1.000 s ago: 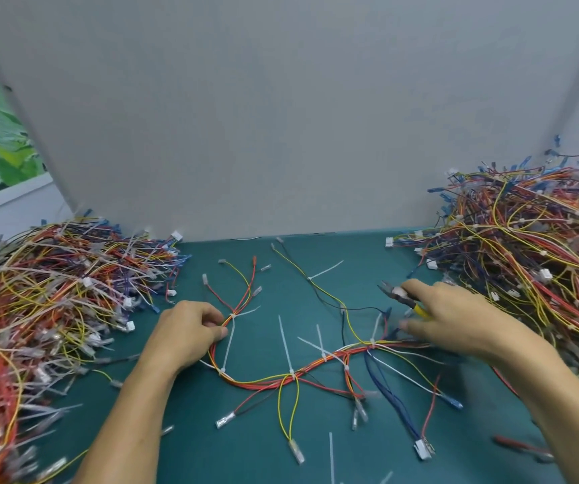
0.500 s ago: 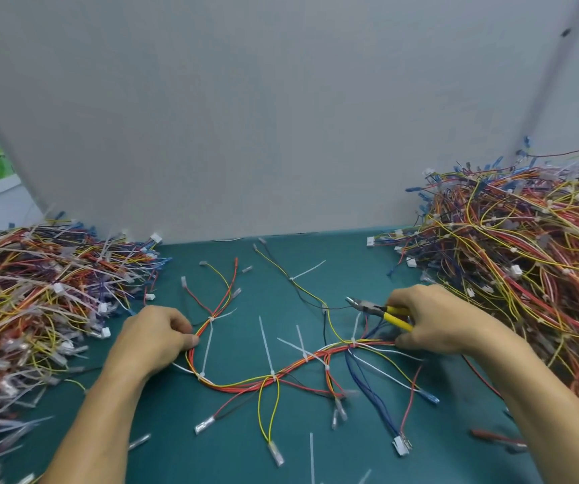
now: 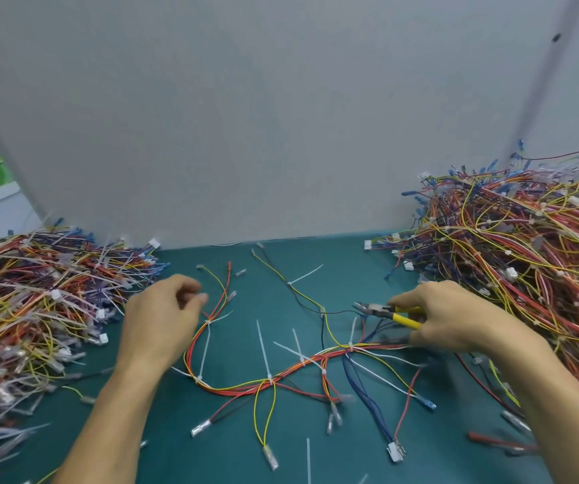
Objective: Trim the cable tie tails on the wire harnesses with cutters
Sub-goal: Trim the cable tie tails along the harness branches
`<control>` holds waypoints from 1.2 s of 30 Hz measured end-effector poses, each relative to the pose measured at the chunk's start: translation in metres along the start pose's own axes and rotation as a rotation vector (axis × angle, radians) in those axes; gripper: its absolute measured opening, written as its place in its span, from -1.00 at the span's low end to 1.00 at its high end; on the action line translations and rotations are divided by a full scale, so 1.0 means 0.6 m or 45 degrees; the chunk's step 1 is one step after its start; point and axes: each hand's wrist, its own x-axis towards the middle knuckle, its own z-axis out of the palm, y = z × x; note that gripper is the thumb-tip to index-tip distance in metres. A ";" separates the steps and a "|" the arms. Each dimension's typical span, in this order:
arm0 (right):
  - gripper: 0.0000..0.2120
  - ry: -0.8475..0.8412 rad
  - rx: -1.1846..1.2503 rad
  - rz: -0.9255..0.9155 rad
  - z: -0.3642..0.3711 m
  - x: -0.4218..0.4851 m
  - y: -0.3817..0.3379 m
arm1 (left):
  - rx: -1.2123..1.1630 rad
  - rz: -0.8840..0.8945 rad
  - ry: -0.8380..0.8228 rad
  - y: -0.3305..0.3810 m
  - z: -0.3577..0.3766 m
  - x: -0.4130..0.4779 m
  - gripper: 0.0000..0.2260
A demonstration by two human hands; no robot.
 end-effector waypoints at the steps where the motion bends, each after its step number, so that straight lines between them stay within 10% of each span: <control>1: -0.65 -0.017 -0.040 0.001 -0.002 -0.002 0.001 | -0.093 0.074 0.014 0.022 -0.004 -0.004 -0.92; 7: -0.72 -0.057 -0.258 -0.052 0.004 -0.014 0.012 | -0.437 0.308 -0.439 0.126 0.010 -0.039 -0.83; 16: -0.70 0.048 -0.306 -0.178 0.000 -0.024 0.022 | 0.113 0.590 -1.009 0.198 0.088 0.001 -0.66; 21: -0.75 0.070 -0.382 -0.203 0.010 -0.022 0.011 | -0.115 0.543 -1.153 0.181 0.127 0.010 -0.75; 36: -0.79 0.000 -0.344 -0.268 0.035 -0.009 0.011 | -0.670 0.324 -0.830 0.121 0.181 -0.059 -0.93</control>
